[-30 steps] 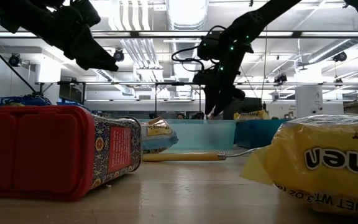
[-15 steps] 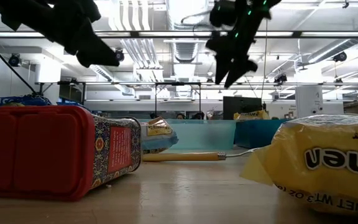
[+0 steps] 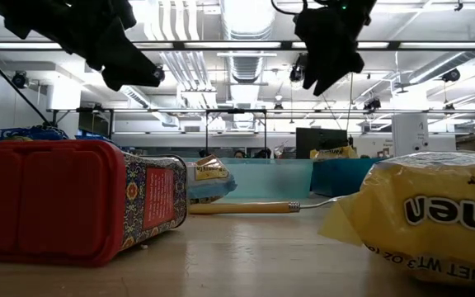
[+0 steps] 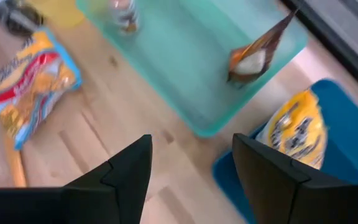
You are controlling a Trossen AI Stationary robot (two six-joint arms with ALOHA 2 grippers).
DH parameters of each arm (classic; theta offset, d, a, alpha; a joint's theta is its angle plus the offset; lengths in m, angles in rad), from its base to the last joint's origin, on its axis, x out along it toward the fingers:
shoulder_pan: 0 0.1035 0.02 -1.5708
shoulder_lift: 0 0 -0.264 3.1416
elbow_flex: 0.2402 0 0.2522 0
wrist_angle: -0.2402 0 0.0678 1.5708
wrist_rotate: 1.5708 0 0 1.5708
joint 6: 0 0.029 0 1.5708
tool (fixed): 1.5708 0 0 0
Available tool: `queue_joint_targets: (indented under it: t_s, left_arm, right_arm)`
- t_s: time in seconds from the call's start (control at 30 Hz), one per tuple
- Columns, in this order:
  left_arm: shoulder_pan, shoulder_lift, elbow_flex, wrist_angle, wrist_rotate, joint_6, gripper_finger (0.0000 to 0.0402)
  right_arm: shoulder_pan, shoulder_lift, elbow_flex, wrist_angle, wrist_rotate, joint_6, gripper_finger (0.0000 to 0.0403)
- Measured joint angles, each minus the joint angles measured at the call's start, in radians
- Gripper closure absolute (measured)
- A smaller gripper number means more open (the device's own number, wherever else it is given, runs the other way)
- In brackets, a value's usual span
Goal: Pick & Place Food Item
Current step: Put the yellow spoon into the yellow bin
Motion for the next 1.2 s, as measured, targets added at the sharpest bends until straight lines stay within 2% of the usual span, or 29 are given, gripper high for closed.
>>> queue_joint_targets:
  t_s: [0.2, 0.37, 0.47, 0.6, 0.77, 0.9, 1.07, 1.2]
  left_arm:
    - [0.0, 0.005, -0.005, 0.005, 0.0, -0.003, 0.0166]
    - [0.0, 0.006, -0.006, 0.0, 0.008, -0.008, 0.0166]
    - [0.0, 0.006, -0.007, -0.002, 0.023, -0.008, 0.0166]
    - [0.0, 0.006, -0.007, -0.019, 0.026, -0.008, 0.0166]
    - [0.0, 0.006, -0.007, -0.038, 0.027, -0.007, 0.0166]
    - [0.0, 0.006, -0.007, -0.057, 0.027, -0.007, 0.0166]
    - [0.0, 0.006, -0.007, -0.076, 0.026, 0.002, 0.0166]
    - [0.0, 0.006, -0.007, -0.076, 0.027, 0.004, 0.0166]
  right_arm:
    - [0.095, 0.006, -0.046, 0.014, 0.015, 0.057, 0.0183]
    - [0.185, 0.018, -0.058, 0.038, 0.085, 0.095, 0.0183]
    - [0.238, 0.036, -0.057, 0.07, 0.091, 0.093, 0.0183]
    - [0.297, 0.083, -0.057, 0.109, 0.09, 0.079, 0.0184]
    - [0.358, 0.17, -0.057, 0.18, 0.081, -0.021, 0.0184]
    - [0.392, 0.244, -0.057, 0.259, 0.036, -0.082, 0.0184]
    - [0.428, 0.325, -0.057, 0.346, 0.024, -0.094, 0.0184]
    - [0.44, 0.379, -0.057, 0.352, 0.01, -0.092, 0.0184]
